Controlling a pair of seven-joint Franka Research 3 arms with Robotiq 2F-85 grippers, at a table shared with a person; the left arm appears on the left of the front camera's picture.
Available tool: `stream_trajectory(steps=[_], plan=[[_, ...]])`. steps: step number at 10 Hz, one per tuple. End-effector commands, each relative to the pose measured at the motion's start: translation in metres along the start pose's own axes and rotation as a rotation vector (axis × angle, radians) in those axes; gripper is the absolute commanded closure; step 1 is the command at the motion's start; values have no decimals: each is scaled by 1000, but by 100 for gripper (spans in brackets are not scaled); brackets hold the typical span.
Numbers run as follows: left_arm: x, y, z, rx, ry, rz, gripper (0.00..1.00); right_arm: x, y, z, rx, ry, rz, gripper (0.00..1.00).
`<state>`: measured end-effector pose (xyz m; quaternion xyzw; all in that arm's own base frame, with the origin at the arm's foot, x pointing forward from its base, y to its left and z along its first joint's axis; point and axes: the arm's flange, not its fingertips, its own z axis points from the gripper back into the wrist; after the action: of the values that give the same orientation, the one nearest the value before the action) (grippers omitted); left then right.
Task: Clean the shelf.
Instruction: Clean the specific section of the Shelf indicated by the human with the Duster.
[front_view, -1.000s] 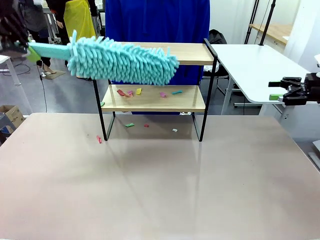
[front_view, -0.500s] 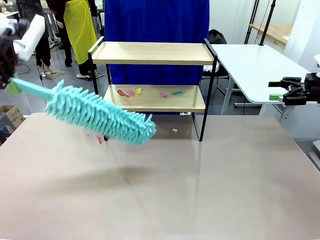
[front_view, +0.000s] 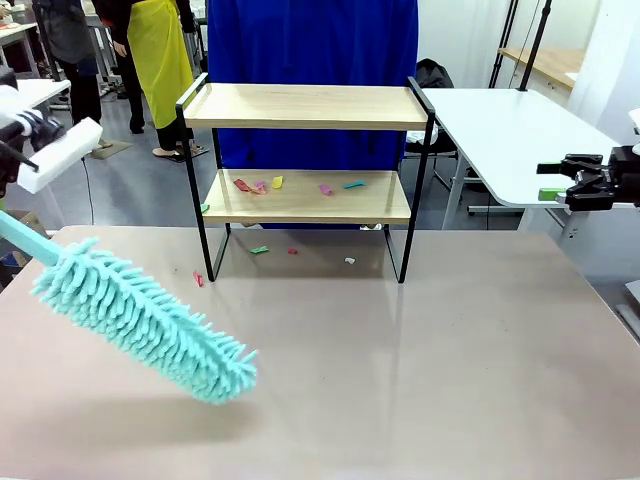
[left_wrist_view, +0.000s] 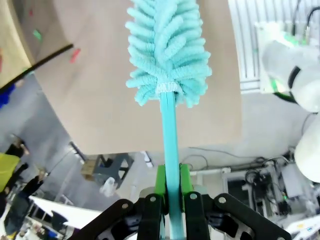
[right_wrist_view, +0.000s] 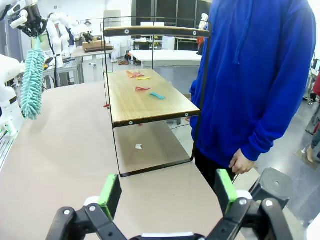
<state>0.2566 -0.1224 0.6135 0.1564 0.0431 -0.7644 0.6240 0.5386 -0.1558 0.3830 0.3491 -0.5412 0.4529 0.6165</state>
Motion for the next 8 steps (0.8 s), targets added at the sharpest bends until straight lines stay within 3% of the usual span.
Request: stream_trajectory(steps=[1, 3, 4, 8], plan=[[-7, 9, 2, -10, 69, -2, 87, 3, 1, -1, 3, 0, 6, 0], [-6, 23, -7, 26, 99, 85, 87, 3, 1, -1, 3, 0, 6, 0], [-2, 8, -6, -16, 55, -1, 87, 3, 1, -1, 3, 0, 6, 0], [-2, 8, -6, -16, 55, -1, 87, 3, 1, -1, 3, 0, 6, 0]])
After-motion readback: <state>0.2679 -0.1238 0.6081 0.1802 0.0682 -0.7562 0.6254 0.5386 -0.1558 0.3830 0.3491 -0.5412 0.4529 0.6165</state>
